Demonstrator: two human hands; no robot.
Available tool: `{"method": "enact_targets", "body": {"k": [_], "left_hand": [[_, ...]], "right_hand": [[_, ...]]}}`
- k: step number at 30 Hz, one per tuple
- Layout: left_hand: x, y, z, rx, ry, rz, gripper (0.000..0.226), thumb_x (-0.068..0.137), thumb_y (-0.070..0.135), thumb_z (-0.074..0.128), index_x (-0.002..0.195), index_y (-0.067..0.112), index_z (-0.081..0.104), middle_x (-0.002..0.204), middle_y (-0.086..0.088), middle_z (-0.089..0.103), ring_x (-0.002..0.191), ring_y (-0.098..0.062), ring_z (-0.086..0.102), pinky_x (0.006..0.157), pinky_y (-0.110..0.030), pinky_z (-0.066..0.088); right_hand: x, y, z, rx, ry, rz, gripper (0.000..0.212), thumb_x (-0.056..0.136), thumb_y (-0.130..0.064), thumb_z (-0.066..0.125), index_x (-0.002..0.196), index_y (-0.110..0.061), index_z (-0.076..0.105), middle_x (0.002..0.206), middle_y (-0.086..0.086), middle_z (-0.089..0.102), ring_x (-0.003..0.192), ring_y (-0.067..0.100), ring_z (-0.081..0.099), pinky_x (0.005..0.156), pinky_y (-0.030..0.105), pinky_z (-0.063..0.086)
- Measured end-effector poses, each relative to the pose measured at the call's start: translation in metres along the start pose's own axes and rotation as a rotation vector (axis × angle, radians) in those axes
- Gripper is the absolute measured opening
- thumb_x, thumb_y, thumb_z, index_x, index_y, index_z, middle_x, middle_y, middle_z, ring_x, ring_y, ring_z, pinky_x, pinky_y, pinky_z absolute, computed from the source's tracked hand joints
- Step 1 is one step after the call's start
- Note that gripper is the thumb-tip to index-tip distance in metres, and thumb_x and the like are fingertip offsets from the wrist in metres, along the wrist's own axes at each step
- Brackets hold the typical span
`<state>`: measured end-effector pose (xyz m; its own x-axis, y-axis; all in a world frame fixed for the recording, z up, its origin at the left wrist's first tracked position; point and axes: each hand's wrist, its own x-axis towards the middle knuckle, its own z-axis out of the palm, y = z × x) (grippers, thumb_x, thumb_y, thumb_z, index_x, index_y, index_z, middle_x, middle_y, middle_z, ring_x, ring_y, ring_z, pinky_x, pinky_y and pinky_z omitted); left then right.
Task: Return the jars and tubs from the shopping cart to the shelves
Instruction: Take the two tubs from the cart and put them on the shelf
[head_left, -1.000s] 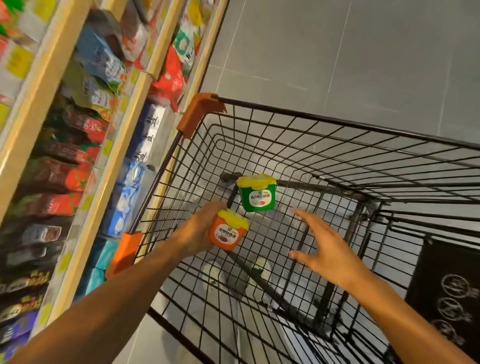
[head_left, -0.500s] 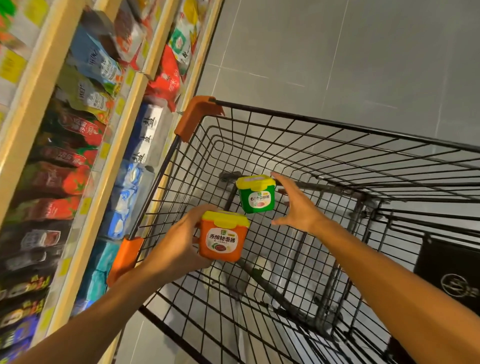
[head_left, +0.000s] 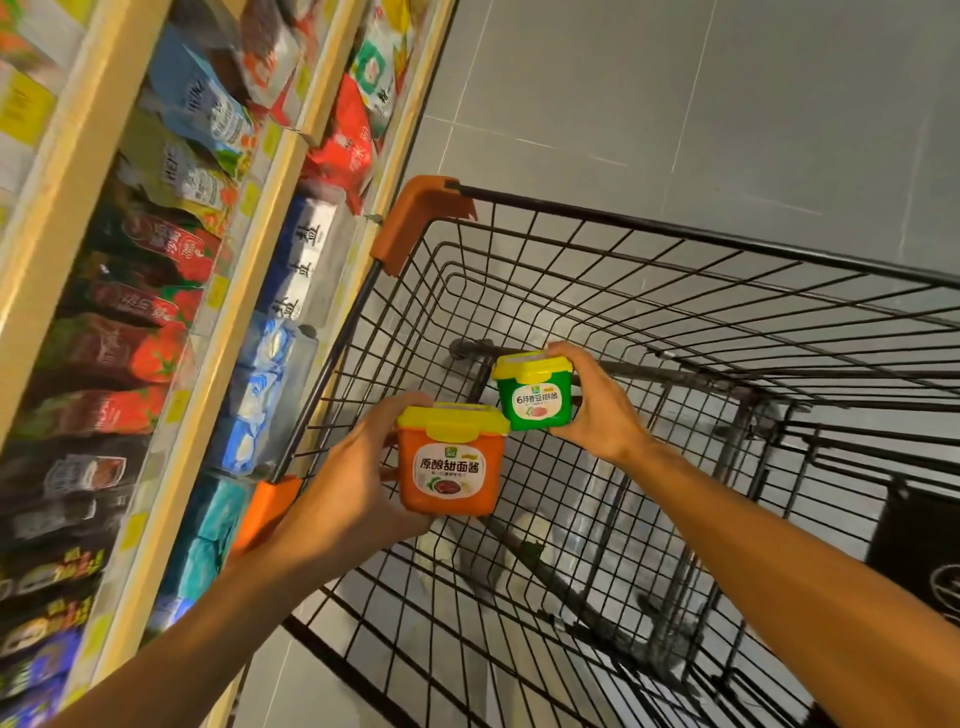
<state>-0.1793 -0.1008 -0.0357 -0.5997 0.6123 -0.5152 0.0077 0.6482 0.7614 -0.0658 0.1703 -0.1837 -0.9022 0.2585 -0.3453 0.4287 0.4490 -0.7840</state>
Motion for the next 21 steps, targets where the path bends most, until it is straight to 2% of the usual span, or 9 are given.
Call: {"method": "enact_targets", "body": {"k": [6,11,13,16,18,21], "left_hand": [[-0.016,0.026,-0.014,-0.006,0.017,0.075,0.096,0.058,-0.005,0.087,0.136,0.033,0.044,0.115,0.017,0.061,0.114,-0.002,0.060,0.080,-0.019,0.058],[-0.045,0.076,-0.037,-0.102,0.039,0.090,0.092,0.061,-0.006,0.086,0.135,0.033,0.046,0.118,0.006,0.062,0.111,-0.013,0.063,0.078,-0.021,0.058],[-0.062,0.099,-0.052,-0.110,0.056,0.136,0.092,0.063,-0.006,0.085,0.137,0.031,0.045,0.124,0.005,0.059,0.114,-0.010,0.061,0.080,-0.019,0.057],[-0.093,0.135,-0.076,-0.097,0.104,0.194,0.095,0.063,-0.005,0.086,0.137,0.036,0.044,0.125,0.012,0.059,0.113,-0.004,0.061,0.081,-0.019,0.056],[-0.117,0.159,-0.094,-0.097,0.142,0.214,0.097,0.061,-0.002,0.088,0.136,0.041,0.045,0.119,0.017,0.062,0.110,-0.002,0.062,0.080,-0.021,0.058],[-0.158,0.190,-0.122,-0.075,0.199,0.301,0.097,0.061,0.005,0.092,0.137,0.041,0.044,0.126,0.013,0.060,0.113,-0.003,0.061,0.085,-0.024,0.058]], "right_hand": [[-0.044,-0.024,-0.031,0.003,0.018,0.017,0.092,0.068,-0.017,0.091,0.142,-0.026,0.039,0.133,-0.014,0.049,0.114,-0.003,0.050,0.093,0.000,0.037],[-0.097,-0.094,-0.077,0.014,0.077,0.010,0.096,0.066,-0.017,0.092,0.143,-0.031,0.036,0.138,-0.011,0.049,0.121,0.000,0.048,0.096,0.004,0.036],[-0.119,-0.128,-0.099,0.011,0.126,-0.014,0.097,0.067,-0.016,0.092,0.141,-0.037,0.034,0.133,-0.021,0.047,0.115,-0.009,0.049,0.093,0.001,0.036],[-0.149,-0.183,-0.130,0.007,0.173,-0.073,0.094,0.068,-0.018,0.091,0.141,-0.036,0.034,0.135,-0.038,0.036,0.119,-0.024,0.041,0.091,-0.002,0.035],[-0.169,-0.225,-0.148,0.020,0.222,-0.107,0.094,0.068,-0.018,0.091,0.143,-0.033,0.037,0.132,-0.038,0.038,0.117,-0.023,0.044,0.089,-0.002,0.038],[-0.195,-0.284,-0.171,0.040,0.297,-0.167,0.093,0.065,-0.012,0.092,0.141,-0.028,0.041,0.131,-0.031,0.044,0.115,-0.021,0.048,0.086,-0.001,0.041]]}}
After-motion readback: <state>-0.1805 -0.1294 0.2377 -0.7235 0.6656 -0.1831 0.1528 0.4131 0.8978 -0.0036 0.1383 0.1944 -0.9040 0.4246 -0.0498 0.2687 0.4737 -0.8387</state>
